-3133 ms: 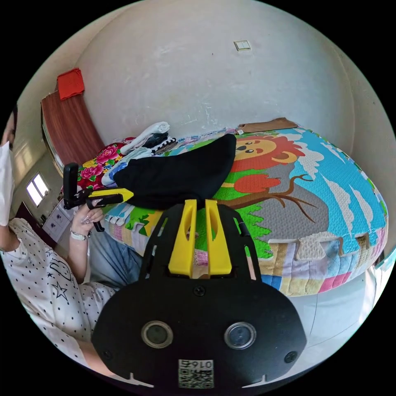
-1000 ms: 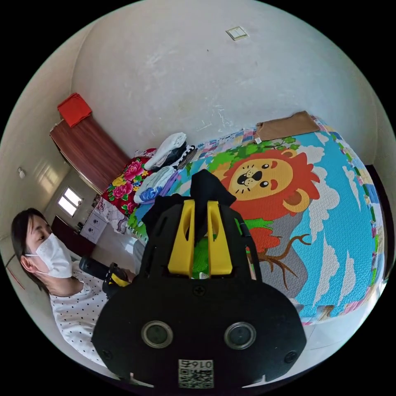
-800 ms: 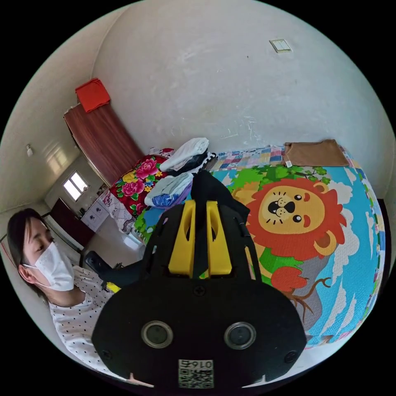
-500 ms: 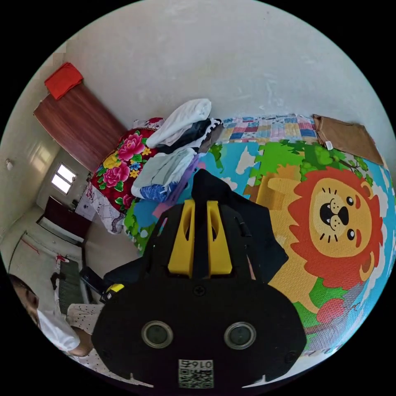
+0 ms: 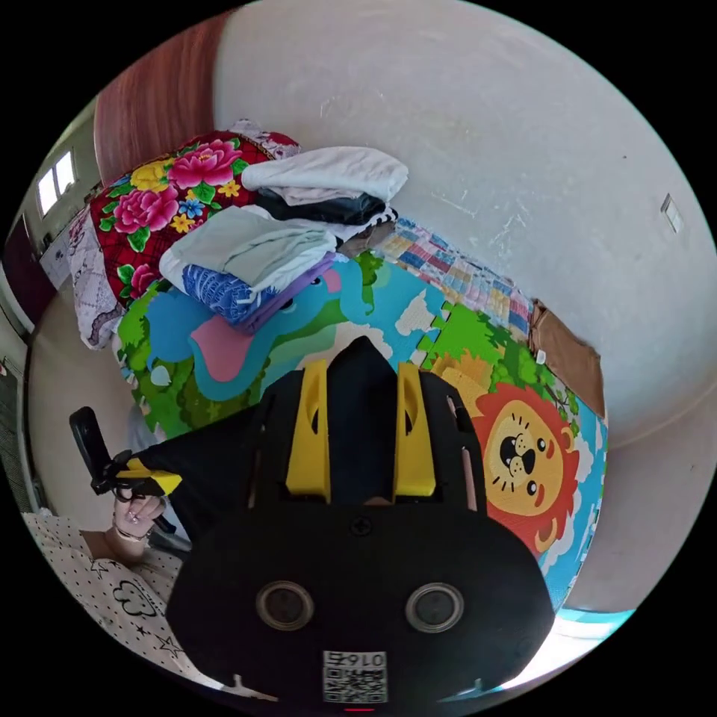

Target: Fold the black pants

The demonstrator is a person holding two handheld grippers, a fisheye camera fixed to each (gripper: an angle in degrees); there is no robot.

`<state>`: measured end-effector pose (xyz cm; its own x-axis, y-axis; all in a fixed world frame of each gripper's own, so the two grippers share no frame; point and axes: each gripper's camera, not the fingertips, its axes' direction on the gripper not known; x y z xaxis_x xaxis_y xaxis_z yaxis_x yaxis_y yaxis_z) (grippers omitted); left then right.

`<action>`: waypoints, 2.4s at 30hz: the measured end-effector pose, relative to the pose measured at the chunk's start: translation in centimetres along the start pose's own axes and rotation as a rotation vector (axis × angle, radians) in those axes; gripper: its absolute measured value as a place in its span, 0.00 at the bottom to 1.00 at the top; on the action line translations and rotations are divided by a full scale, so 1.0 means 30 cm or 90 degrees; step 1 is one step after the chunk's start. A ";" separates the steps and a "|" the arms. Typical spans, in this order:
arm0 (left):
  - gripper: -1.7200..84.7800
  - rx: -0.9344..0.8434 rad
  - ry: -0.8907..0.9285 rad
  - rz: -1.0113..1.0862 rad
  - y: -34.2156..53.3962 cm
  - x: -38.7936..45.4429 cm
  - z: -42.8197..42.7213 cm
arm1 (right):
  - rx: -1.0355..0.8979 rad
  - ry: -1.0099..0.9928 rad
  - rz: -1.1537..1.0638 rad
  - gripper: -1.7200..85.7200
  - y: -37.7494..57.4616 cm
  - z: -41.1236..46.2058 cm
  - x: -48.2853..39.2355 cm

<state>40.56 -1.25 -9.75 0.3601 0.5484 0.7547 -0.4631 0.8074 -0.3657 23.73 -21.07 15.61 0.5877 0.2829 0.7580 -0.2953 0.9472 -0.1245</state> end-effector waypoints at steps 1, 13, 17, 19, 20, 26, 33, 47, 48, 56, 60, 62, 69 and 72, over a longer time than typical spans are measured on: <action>0.08 -0.001 -0.004 -0.001 0.003 -0.008 -0.001 | 0.027 0.002 -0.007 0.15 0.003 -0.023 -0.013; 0.08 -0.041 -0.148 -0.011 0.038 -0.051 -0.029 | -0.062 0.006 -0.024 0.02 -0.086 0.323 -0.203; 0.07 -0.065 -0.113 -0.008 0.045 -0.057 -0.043 | -0.023 -0.024 -0.005 0.02 -0.108 0.200 -0.148; 0.07 -0.062 -0.100 -0.003 0.047 -0.052 -0.047 | 0.017 -0.018 0.007 0.03 -0.087 0.116 -0.114; 0.07 -0.063 -0.091 0.000 0.047 -0.049 -0.047 | 0.045 -0.013 0.023 0.04 -0.057 0.060 -0.084; 0.07 -0.076 -0.050 0.035 0.027 -0.018 -0.034 | 0.198 -0.118 0.028 0.11 0.227 -0.148 0.066; 0.07 -0.082 -0.038 0.046 0.053 0.018 -0.027 | 0.185 -0.144 0.050 0.16 0.165 -0.069 0.336; 0.07 -0.113 -0.053 0.296 0.192 0.390 0.158 | -0.061 -0.393 0.047 0.17 -0.426 0.179 0.338; 0.07 -0.106 -0.056 0.311 0.208 0.417 0.171 | -0.074 -0.401 0.060 0.16 -0.436 0.175 0.333; 0.07 -0.093 -0.021 0.305 0.245 0.467 0.189 | -0.193 -0.207 -0.019 0.22 -0.516 0.055 0.093; 0.07 -0.099 -0.001 0.339 0.265 0.521 0.200 | -0.200 -0.172 -0.064 0.22 -0.557 0.027 -0.044; 0.07 -0.098 0.009 0.353 0.277 0.549 0.204 | -0.217 -0.111 -0.100 0.21 -0.569 0.031 -0.151; 0.07 -0.104 0.068 0.392 0.337 0.617 0.219 | -0.180 0.082 -0.045 0.06 -0.503 -0.109 -0.222; 0.07 -0.102 0.114 0.398 0.356 0.634 0.249 | -0.159 0.118 -0.009 0.05 -0.430 -0.238 -0.151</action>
<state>36.40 16.17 4.76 0.1982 0.9398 0.2782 -0.5067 0.3412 -0.7917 30.25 -33.48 9.21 0.7245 0.2701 0.6341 -0.1057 0.9527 -0.2849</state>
